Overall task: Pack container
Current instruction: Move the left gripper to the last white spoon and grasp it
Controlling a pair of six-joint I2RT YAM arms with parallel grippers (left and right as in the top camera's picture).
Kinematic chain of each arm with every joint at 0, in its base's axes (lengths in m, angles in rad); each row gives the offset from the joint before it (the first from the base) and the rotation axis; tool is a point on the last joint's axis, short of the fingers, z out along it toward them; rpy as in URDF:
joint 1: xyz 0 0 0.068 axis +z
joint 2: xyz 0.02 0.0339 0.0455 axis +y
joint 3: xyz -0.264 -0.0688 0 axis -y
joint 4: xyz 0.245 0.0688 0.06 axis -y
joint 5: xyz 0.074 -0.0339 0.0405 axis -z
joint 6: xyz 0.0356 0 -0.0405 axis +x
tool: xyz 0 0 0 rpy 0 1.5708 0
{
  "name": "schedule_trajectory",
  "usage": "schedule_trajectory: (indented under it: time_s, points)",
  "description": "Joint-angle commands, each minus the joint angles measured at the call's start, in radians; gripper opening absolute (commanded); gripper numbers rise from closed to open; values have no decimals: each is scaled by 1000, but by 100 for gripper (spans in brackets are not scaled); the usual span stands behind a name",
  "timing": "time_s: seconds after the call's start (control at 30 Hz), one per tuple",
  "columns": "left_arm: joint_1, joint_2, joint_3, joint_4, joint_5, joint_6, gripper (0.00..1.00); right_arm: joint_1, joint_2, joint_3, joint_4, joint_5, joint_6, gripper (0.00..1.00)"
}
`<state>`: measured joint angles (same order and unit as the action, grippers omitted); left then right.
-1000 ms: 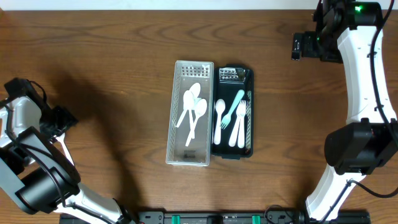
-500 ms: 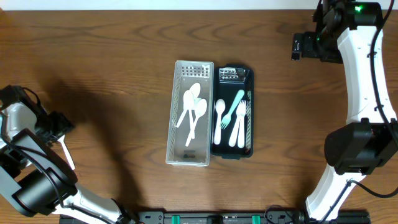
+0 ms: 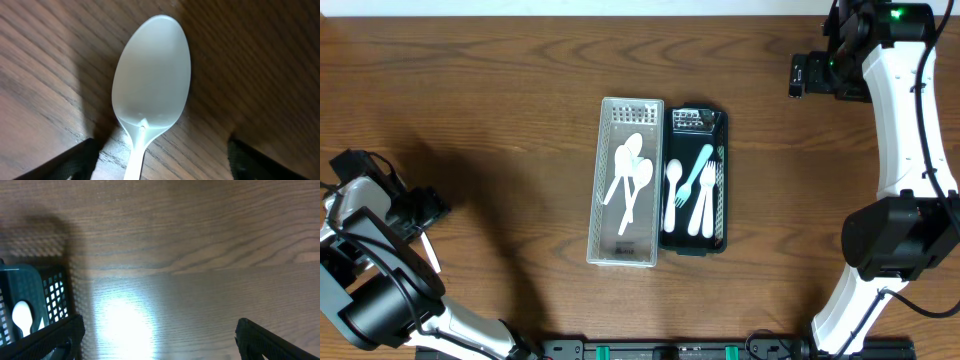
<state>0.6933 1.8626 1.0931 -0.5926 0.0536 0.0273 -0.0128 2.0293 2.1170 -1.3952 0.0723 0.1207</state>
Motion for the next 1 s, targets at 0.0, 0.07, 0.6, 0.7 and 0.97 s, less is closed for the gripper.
schedule_trajectory:
  time_s: [0.0,0.07,0.6,0.7,0.97]
  points:
    - [2,22,-35,0,-12,6,90,-8,-19,14,-3,6,-14,99]
    - [2,22,-35,0,-12,6,90,-8,-19,14,-4,6,-14,99]
    - [2,22,-35,-23,-11,6,39,-8,-19,14,-5,6,-14,99]
    - [2,22,-35,-23,-11,6,33,-8,-19,14,-5,6,-14,99]
    - [2,22,-35,-26,-11,2,11,-8,-19,14,-5,6,-14,99]
